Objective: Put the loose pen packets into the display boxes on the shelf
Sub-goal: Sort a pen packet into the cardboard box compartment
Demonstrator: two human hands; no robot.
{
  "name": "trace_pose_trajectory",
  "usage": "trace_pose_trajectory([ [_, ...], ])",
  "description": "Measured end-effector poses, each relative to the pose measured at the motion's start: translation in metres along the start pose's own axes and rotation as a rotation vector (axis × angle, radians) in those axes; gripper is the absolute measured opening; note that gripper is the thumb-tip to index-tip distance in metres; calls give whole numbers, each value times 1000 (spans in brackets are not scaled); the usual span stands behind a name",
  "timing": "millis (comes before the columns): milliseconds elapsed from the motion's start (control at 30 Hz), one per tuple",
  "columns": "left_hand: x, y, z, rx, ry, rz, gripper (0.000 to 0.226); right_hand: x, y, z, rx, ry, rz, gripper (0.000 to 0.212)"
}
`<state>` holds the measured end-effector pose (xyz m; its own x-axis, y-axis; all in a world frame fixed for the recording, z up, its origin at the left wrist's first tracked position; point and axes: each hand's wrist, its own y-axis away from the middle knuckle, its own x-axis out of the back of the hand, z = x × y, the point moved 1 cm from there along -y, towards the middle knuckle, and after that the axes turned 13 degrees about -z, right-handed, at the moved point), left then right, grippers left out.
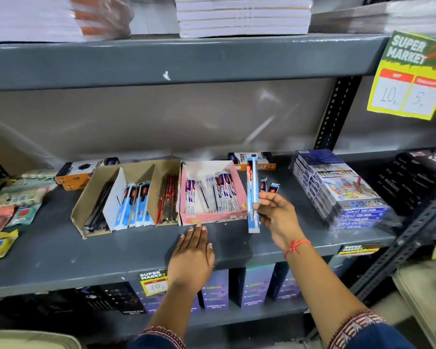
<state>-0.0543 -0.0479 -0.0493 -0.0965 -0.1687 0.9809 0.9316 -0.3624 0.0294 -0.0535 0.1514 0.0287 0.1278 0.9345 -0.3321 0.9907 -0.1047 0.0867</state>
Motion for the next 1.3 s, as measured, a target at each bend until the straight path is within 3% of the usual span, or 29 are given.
trace_pose_trajectory([
  [333, -2, 0, -1, 3, -11, 16, 53, -16, 6, 0, 7, -5, -150, 29],
  [867, 0, 0, 0, 14, -26, 34, 51, -27, 1, -2, -17, 17, -188, 29],
  [1100, 10, 10, -15, 35, 28, 1, 53, -78, -11, 3, -64, 39, -296, 31],
  [1300, 22, 35, -75, 147, 50, 22, 51, -142, -18, 15, -108, 110, -369, 30],
])
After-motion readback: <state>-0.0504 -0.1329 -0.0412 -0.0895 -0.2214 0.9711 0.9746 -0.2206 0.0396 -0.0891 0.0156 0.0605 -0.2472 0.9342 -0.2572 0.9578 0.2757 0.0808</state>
